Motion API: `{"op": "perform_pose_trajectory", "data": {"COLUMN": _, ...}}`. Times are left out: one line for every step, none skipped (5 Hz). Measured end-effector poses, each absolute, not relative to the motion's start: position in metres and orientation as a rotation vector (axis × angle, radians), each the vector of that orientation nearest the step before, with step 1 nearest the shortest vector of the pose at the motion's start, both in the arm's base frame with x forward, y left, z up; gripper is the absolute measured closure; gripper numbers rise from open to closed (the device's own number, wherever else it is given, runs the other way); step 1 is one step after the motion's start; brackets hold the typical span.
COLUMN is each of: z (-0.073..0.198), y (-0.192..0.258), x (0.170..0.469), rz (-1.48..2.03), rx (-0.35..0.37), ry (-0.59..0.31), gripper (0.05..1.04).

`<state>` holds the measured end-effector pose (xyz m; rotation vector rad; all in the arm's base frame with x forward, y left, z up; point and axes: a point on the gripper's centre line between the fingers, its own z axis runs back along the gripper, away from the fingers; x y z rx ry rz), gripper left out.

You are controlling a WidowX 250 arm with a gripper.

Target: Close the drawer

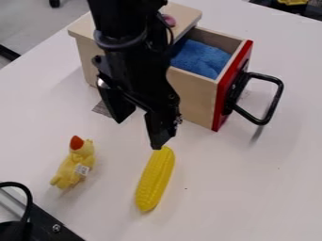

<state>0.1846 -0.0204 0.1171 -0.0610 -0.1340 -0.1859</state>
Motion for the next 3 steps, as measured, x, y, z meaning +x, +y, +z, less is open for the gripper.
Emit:
{"op": "perform_pose_trajectory", "data": {"z": 0.114, "y": -0.02, "x": 0.182, "rz": -0.182, "rx": -0.062, "ry": -0.12, "gripper": 0.083}}
{"op": "perform_pose_trajectory", "data": {"z": 0.1, "y": -0.039, "x": 0.198, "rz": -0.202, "rx": -0.064, "ry": -0.072, "gripper": 0.083}}
{"op": "perform_pose_trajectory", "data": {"z": 0.093, "y": -0.038, "x": 0.209, "rz": -0.192, "rx": -0.042, "ry": -0.063, "gripper": 0.083}}
